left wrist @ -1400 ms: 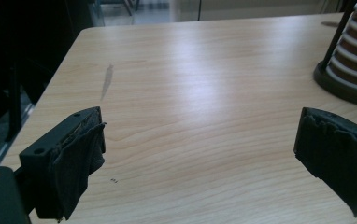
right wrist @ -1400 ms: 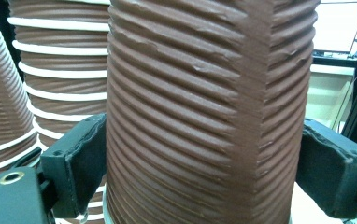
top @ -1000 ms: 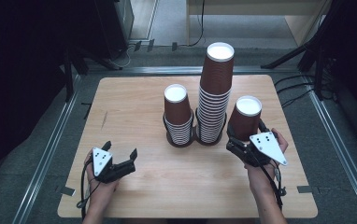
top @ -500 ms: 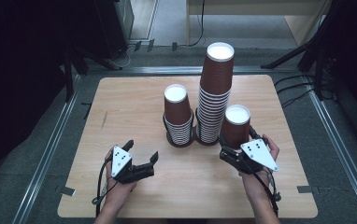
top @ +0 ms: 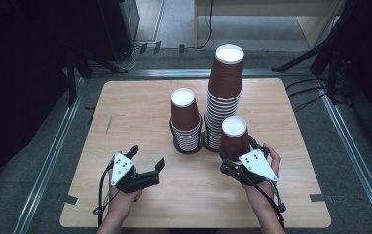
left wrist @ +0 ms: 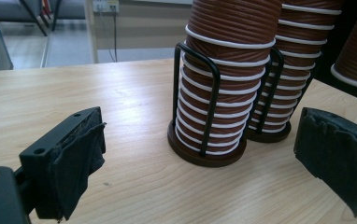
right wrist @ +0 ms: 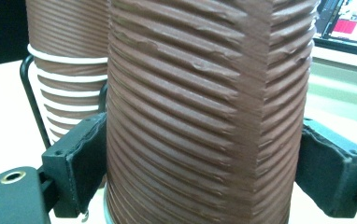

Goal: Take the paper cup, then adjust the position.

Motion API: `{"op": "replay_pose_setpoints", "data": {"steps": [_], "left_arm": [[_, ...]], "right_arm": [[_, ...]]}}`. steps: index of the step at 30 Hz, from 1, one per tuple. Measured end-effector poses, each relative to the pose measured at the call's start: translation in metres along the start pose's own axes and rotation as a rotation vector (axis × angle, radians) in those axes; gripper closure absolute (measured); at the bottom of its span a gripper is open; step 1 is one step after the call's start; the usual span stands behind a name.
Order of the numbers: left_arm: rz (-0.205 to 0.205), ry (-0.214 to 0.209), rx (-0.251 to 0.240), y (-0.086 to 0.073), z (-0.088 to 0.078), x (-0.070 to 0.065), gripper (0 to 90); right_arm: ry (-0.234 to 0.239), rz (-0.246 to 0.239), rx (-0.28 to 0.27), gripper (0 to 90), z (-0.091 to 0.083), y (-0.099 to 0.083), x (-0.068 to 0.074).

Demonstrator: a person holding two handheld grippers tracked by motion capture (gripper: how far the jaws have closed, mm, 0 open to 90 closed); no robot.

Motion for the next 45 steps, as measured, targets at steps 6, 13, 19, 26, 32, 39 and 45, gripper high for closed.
{"op": "replay_pose_setpoints", "data": {"steps": [6, 13, 19, 26, 32, 39, 45], "left_arm": [[0.000, -0.014, -0.009, 0.005, -0.002, -0.003, 2.4], [-0.006, -0.044, -0.019, 0.011, -0.006, -0.007, 2.4], [-0.014, -0.053, -0.022, 0.014, -0.006, -0.009, 2.4], [-0.010, -0.061, -0.017, 0.016, -0.005, -0.014, 2.5], [-0.007, -0.090, -0.023, 0.020, -0.004, -0.020, 2.4], [0.002, -0.122, -0.025, 0.021, -0.005, -0.029, 2.4], [0.013, -0.135, -0.017, 0.020, -0.004, -0.035, 2.4]], "right_arm": [[0.025, -0.029, 0.012, 12.0, 0.001, -0.005, 0.006], [0.047, -0.091, 0.023, 11.9, 0.003, -0.010, 0.014], [0.069, -0.120, 0.020, 11.8, 0.001, -0.011, 0.019], [0.107, -0.151, 0.024, 11.8, 0.001, -0.015, 0.027], [0.119, -0.173, 0.017, 11.7, 0.000, -0.015, 0.030], [0.131, -0.217, 0.030, 11.7, -0.001, -0.019, 0.035], [0.164, -0.223, 0.026, 11.6, -0.001, -0.018, 0.042]]}}
Point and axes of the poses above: each handheld gripper's, and its own axes: z roughly forward along the jaws, y roughly out of its top, x roughly to its left, the point moved 2 cm from there along z, roughly forward along the jaws, and after that the axes turned 6 degrees about z, right-handed, at the moved point
